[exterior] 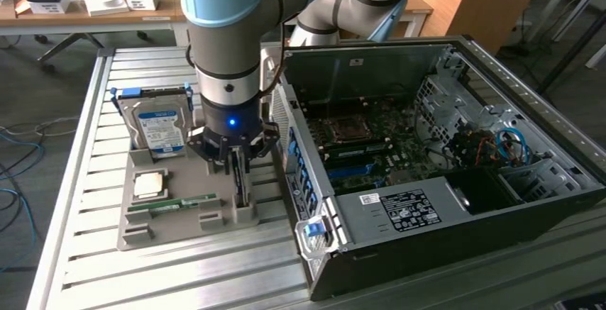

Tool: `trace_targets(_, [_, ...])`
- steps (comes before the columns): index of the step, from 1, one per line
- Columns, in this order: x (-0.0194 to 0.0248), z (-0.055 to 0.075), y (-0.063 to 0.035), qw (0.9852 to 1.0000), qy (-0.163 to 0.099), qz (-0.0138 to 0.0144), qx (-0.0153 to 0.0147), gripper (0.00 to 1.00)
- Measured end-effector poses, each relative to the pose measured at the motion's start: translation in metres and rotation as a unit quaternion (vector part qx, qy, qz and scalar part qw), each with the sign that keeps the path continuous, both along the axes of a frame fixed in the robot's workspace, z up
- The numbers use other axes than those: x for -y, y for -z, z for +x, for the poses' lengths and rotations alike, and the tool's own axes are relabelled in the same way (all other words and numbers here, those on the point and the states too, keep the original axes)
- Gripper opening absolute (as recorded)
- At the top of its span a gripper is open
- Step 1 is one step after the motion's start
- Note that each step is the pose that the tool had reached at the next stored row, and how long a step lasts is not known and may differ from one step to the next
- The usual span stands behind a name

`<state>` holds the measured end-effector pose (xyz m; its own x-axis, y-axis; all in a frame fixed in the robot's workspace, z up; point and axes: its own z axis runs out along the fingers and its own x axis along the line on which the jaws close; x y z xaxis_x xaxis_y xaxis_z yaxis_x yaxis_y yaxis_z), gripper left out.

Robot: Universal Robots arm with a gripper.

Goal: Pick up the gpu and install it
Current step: 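Pick up the gpu and move the gpu toward the slot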

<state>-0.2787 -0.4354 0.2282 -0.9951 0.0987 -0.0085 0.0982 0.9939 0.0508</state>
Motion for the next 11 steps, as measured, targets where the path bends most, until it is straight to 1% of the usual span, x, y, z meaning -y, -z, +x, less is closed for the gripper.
trace_targets(11, [0.0, -0.0007, 0.0, 1.0, 0.0, 0.0, 0.0001, 0.39])
